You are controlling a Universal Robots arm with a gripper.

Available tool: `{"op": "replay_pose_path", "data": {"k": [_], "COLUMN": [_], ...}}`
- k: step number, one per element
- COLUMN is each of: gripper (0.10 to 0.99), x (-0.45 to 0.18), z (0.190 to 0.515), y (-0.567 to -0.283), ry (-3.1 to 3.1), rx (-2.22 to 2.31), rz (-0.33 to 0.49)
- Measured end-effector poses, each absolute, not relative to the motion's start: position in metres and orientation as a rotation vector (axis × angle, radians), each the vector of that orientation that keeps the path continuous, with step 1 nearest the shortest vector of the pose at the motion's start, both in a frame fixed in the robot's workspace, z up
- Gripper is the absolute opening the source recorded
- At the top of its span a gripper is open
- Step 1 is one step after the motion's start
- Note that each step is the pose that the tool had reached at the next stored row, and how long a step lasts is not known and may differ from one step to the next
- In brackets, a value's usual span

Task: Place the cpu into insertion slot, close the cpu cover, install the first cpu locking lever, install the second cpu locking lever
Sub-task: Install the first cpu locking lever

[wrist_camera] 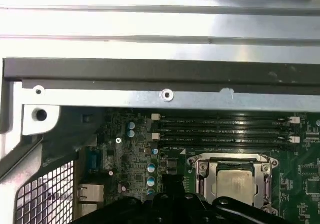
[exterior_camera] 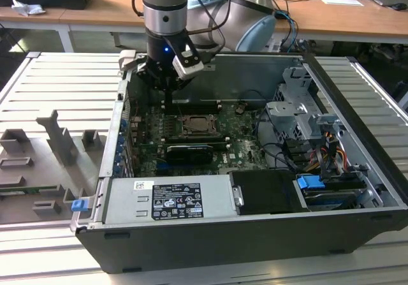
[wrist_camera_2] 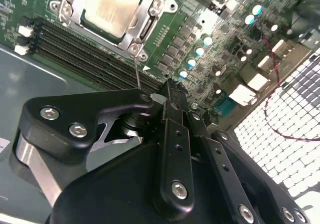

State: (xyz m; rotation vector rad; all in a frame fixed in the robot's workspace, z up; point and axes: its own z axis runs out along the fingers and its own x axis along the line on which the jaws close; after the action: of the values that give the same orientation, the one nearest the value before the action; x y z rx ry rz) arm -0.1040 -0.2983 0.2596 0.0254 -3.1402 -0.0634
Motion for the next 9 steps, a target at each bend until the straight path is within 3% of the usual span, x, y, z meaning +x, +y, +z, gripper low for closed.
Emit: {"op": "replay_pose_path", "data": {"k": [9], "gripper": [0.106], "x": [-0.086], "z": [0.258], "y": [-0.291], "ry": [-3.14], "rx": [0.026], "rz": [-0.063]}}
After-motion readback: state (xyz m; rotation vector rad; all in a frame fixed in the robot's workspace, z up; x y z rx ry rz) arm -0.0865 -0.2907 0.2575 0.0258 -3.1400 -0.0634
